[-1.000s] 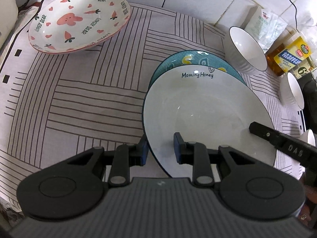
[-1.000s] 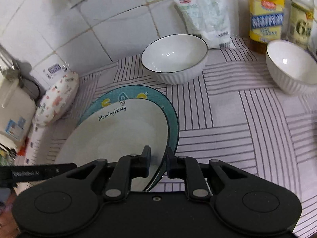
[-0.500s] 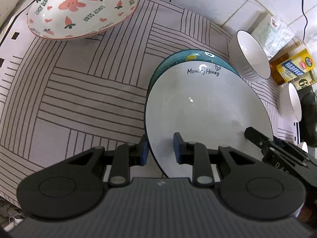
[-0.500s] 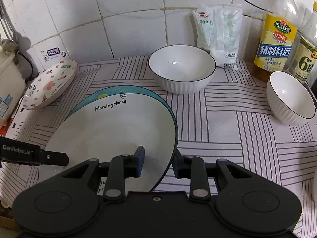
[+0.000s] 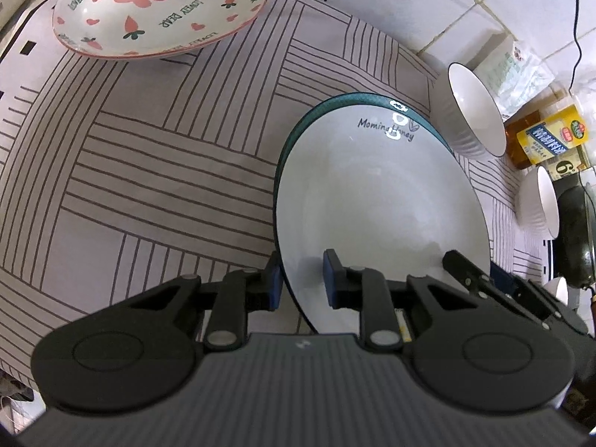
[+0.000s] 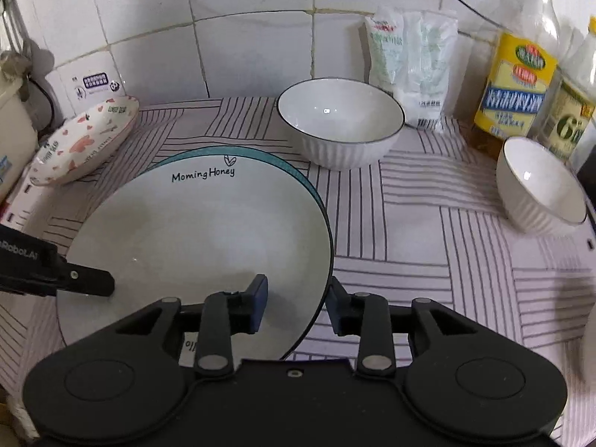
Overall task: Organize plates and bowls
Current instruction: 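Lift the white plate and lower it onto the blue plate, then open both grippers and release the white plate, then reach to the pink bunny plate by the rice cooker and grasp its rim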
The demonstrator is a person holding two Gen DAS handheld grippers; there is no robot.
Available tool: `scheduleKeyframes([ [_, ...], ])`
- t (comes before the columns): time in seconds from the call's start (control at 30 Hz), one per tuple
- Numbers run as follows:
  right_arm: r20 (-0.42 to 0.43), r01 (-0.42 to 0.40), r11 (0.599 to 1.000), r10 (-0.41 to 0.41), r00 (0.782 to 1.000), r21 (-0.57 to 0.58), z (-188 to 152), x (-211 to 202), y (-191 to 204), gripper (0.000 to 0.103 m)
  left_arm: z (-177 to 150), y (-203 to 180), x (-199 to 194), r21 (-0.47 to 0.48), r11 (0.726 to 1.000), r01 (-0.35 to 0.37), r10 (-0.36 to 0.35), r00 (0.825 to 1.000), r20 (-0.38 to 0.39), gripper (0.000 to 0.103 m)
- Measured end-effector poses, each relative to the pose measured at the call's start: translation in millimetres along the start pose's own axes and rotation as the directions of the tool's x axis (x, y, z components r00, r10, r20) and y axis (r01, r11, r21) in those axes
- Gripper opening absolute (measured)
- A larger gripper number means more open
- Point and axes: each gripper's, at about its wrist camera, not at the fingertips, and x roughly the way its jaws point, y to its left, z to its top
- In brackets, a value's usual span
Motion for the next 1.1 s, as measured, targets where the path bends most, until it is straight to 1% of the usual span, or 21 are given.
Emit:
scheduleKeyframes([
  [0.07,0.010,0.028,0.999,-0.027,1.000,-0.033,-0.1,0.4,5.7,0.042,0.0,-2.4,-0.6,0.017,1.000,-0.010,0.010,1.000,-0.007,0.021],
  [0.13,0.011,0.037,0.998,-0.037,0.999,-0.041,0.8,0.5,5.9,0.042,0.1,-4.1,-2.1,0.035,0.999,-0.016,0.017,1.000,-0.014,0.021],
  [0.2,-0.015,0.060,0.996,-0.061,0.998,-0.071,3.3,-2.3,10.1,0.041,0.0,-4.9,-6.1,0.043,0.999,-0.018,0.019,1.000,-0.023,0.021],
  [0.27,-0.016,0.085,0.991,-0.087,0.996,-0.103,4.4,-9.2,15.0,0.041,0.0,-8.1,-13.3,0.069,0.997,-0.025,0.026,1.000,-0.016,0.021],
  [0.33,-0.021,0.086,0.989,-0.089,0.996,-0.118,4.9,-17.4,17.9,0.041,0.0,-12.0,-21.7,0.100,0.994,-0.040,0.041,0.999,-0.003,0.021],
  [0.43,-0.015,0.053,0.993,-0.055,0.998,-0.106,4.7,-33.1,20.3,0.041,0.8,-15.5,-34.7,0.131,0.990,-0.056,0.056,0.998,0.004,0.021],
  [0.5,-0.016,0.011,0.997,-0.012,1.000,-0.077,5.0,-45.6,21.3,0.041,0.9,-16.3,-42.8,0.152,0.986,-0.072,0.072,0.997,0.004,0.021],
  [0.57,-0.013,-0.038,0.998,0.037,0.999,-0.041,7.7,-57.3,22.2,0.041,1.1,-14.5,-50.7,0.163,0.984,-0.070,0.071,0.998,0.002,0.021],
  [0.67,0.004,-0.112,0.994,0.112,0.994,-0.001,13.3,-73.7,24.2,0.041,1.2,-9.9,-64.8,0.171,0.983,-0.059,0.059,0.998,0.004,0.022],
  [0.77,0.032,-0.161,0.987,0.160,0.987,0.014,20.2,-89.1,28.4,0.041,0.0,-5.9,-80.2,0.184,0.981,-0.066,0.061,0.998,0.031,0.024],
  [0.87,0.056,-0.202,0.979,0.200,0.978,0.019,27.1,-100.9,34.4,0.041,-0.7,1.1,-94.7,0.187,0.980,-0.069,0.060,0.997,0.053,0.024],
  [1.03,0.097,-0.242,0.970,0.243,0.965,-0.018,37.5,-113.3,48.7,0.043,1.1,15.0,-113.7,0.191,0.977,-0.093,0.079,0.993,0.084,0.027],
  [1.1,0.122,-0.268,0.963,0.271,0.955,-0.038,42.4,-117.0,55.5,0.050,3.2,22.0,-119.6,0.187,0.977,-0.102,0.085,0.992,0.098,0.033],
])
